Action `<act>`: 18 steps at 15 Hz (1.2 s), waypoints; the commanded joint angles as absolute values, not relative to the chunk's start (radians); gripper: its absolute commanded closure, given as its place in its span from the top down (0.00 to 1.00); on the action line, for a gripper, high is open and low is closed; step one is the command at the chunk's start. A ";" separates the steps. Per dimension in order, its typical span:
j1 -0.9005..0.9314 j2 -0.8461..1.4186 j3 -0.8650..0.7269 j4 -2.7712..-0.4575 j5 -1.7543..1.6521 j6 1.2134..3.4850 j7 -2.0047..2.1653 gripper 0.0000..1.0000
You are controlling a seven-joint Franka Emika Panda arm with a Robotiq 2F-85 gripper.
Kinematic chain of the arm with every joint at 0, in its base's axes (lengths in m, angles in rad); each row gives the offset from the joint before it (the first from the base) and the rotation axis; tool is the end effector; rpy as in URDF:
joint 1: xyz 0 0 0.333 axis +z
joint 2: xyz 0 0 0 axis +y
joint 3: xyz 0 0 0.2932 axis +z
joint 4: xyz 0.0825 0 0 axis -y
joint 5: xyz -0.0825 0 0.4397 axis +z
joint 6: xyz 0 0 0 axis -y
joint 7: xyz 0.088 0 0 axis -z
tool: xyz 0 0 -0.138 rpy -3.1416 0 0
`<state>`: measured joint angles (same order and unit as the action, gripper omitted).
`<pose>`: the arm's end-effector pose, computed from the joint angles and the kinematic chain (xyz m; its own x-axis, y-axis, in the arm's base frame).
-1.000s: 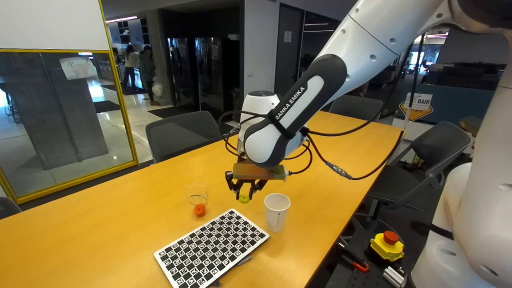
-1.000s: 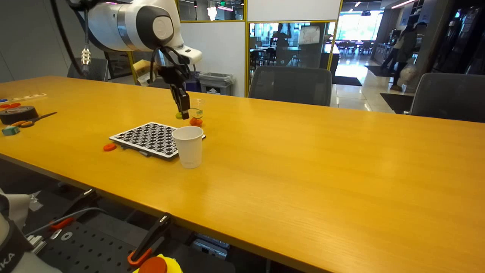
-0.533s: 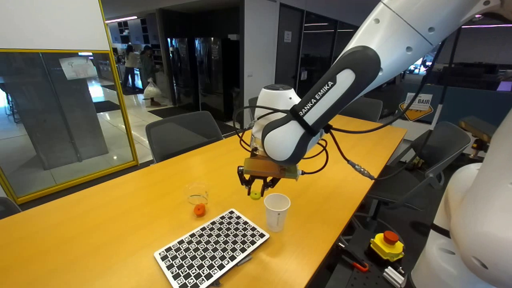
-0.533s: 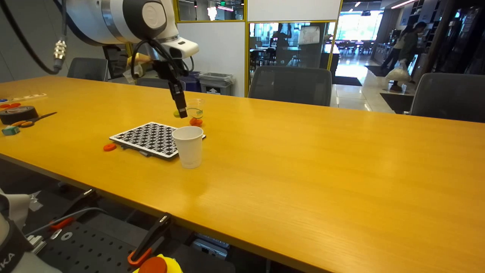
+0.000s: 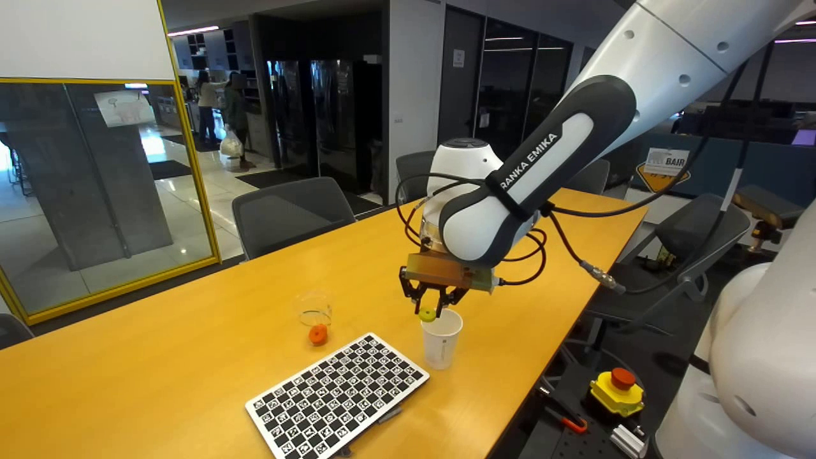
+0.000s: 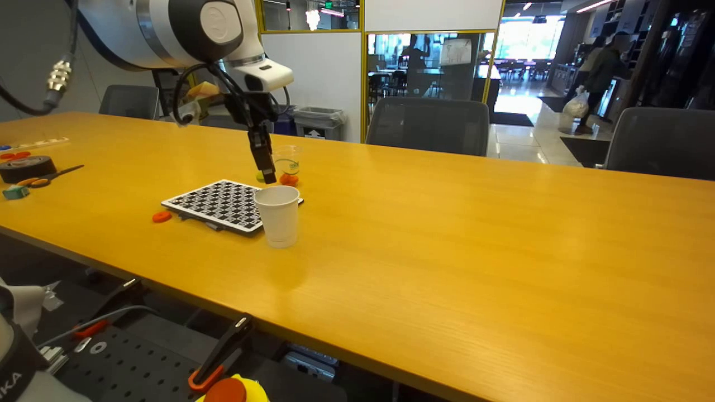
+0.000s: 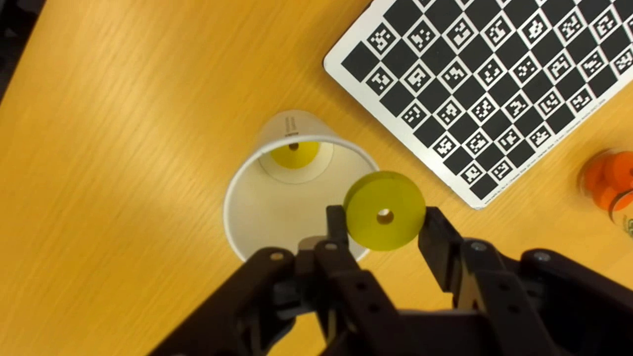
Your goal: Put one round orange block in the clear cup then put a round yellow block in the white cup, then put two round orange blocks in the clear cup and put the last round yellow block in the white cup
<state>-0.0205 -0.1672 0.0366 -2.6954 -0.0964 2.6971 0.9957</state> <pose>0.4629 0.0084 0.2024 0.6126 -0.7777 0.1413 -0.7718 -0.6271 -0.1051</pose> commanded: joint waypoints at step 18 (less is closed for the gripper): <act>0.030 -0.222 0.120 -2.761 -0.037 2.696 0.905 1.00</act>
